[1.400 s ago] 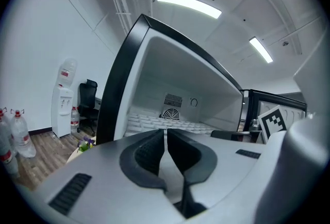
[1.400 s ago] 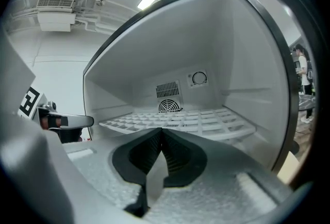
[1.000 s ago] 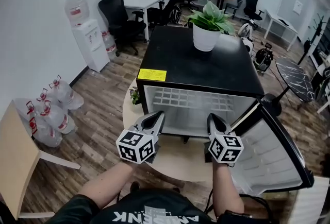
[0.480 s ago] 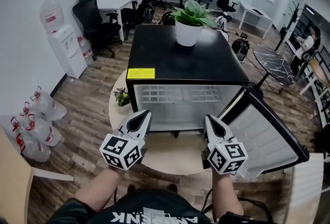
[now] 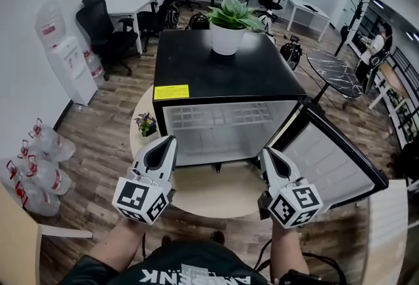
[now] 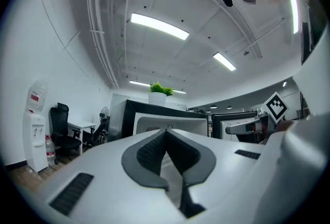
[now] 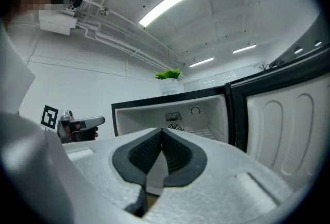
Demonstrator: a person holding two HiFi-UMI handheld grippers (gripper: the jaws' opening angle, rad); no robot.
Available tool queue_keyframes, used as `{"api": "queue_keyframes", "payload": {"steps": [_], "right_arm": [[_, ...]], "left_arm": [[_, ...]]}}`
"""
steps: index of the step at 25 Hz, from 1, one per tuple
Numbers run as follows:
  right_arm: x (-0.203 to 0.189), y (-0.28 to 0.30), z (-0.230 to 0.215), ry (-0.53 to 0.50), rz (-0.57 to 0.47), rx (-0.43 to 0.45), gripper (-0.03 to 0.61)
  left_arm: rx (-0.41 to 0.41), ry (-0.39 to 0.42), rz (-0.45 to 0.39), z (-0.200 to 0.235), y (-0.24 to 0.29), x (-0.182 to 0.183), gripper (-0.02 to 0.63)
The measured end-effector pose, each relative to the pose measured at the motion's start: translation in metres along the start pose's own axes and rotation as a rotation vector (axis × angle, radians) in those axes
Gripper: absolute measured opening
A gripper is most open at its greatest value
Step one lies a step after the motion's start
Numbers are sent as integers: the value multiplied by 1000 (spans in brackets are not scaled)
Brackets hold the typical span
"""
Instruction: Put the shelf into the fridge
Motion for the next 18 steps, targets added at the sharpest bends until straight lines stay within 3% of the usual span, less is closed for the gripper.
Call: {"api": "queue_keyframes", "payload": {"steps": [14, 18], "right_arm": [[6, -16, 8, -15, -21, -60, 6], [6, -17, 10, -16, -16, -72, 6]], "left_arm": [[-56, 11, 28, -4, -12, 2, 2], [-55, -21, 46, 0, -15, -1, 1]]}}
Point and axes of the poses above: the fingertips, and each gripper's own axes: y forward along the fingers, z to its left, x out of its top, the point moved 4 cm from there along -y, backward along the fingers, and after that the axes turned 10 degrees about x, right-handed, at the moved point
